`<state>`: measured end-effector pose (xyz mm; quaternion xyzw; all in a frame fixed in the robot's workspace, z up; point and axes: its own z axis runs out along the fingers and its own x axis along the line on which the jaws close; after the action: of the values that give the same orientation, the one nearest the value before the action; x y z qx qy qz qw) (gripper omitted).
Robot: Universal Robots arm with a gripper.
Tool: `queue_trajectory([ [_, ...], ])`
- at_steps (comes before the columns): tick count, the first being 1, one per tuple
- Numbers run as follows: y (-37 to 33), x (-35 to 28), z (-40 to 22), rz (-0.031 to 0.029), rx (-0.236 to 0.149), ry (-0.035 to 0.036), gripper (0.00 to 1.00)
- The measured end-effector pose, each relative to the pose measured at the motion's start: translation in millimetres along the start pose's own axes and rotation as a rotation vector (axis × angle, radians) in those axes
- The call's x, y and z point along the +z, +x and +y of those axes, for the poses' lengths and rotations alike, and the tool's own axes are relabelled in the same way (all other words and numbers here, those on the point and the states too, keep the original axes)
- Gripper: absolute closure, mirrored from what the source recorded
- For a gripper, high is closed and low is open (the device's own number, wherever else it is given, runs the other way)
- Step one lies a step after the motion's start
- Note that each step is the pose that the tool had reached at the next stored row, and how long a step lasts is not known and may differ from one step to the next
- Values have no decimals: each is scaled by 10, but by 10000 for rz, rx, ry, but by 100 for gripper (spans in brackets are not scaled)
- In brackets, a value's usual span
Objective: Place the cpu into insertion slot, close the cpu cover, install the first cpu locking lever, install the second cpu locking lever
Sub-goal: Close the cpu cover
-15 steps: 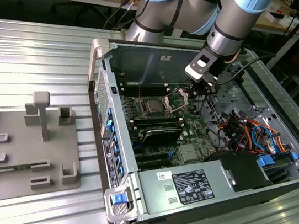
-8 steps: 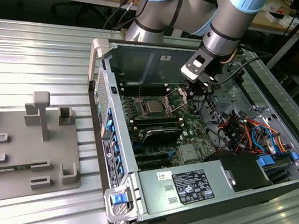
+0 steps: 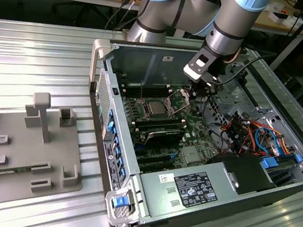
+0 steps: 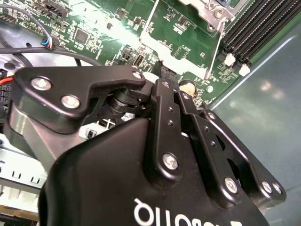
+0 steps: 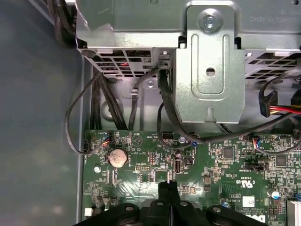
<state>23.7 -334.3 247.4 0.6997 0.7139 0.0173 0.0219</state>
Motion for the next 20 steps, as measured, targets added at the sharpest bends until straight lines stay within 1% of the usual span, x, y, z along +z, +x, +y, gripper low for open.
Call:
queue_trajectory([
  [5,1,-3,-47,3,-4,3,89],
  [10,2,-8,-110,17,-2,14,89],
  [12,3,-9,-124,25,-2,20,89],
  [18,5,-16,-255,41,-1,24,89],
  [19,6,-19,-298,41,-1,24,89],
  [20,6,-20,-321,42,-1,23,89],
])
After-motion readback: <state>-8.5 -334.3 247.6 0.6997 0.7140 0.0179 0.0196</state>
